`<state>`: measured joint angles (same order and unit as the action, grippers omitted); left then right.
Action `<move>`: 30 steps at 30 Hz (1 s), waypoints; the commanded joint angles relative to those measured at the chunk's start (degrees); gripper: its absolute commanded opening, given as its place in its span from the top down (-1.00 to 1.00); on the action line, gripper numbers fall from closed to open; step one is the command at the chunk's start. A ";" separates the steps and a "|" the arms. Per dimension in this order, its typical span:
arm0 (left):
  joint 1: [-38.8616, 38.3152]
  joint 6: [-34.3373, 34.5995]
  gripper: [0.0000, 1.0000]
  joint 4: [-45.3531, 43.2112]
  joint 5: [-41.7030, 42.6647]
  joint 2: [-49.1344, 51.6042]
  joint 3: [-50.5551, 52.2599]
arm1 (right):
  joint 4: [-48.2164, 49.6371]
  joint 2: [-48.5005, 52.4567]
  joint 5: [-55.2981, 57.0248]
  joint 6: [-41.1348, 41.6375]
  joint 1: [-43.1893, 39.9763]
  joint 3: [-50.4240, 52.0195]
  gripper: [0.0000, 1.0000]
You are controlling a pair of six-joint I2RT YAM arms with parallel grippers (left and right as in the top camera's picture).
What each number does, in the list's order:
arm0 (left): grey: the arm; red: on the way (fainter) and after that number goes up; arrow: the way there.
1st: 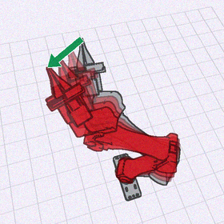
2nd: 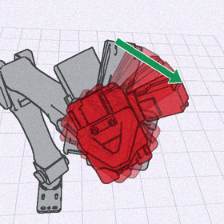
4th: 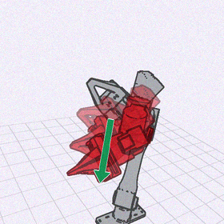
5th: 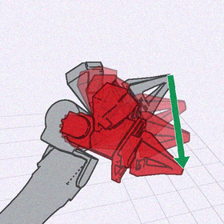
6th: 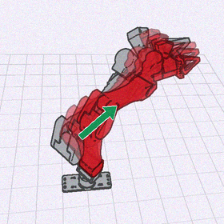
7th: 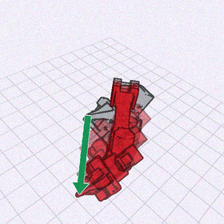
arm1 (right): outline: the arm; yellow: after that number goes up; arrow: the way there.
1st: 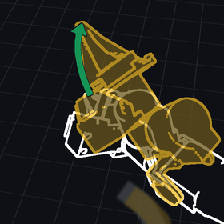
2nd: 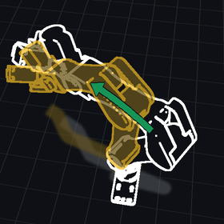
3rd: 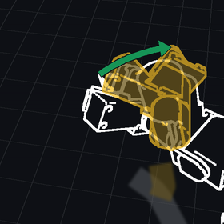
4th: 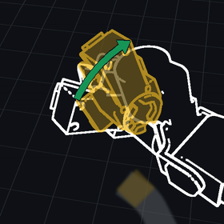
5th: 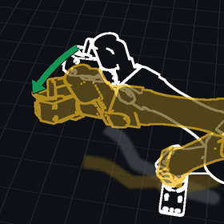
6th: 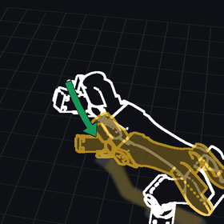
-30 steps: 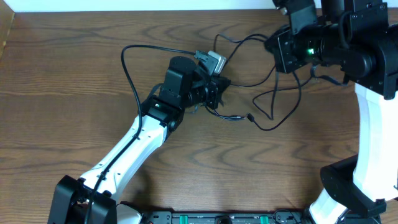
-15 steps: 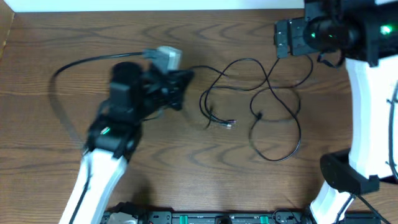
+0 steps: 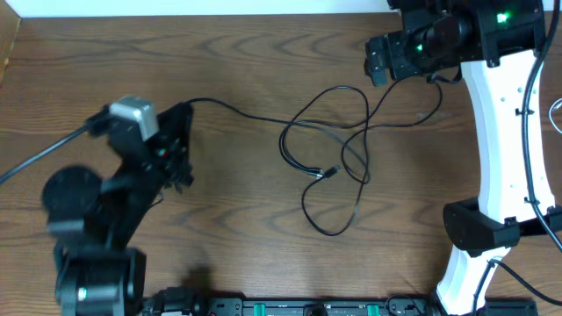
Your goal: Untangle cables
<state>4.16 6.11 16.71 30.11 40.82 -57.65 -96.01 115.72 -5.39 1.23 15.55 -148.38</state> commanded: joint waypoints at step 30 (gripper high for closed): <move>14.58 1.40 0.85 22.12 -9.84 6.32 0.15 | 4.35 23.43 -0.48 18.08 6.03 10.01 -0.76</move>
<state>18.37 7.46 37.95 21.17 46.02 -57.56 -93.19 138.50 -6.85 16.99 20.93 -140.68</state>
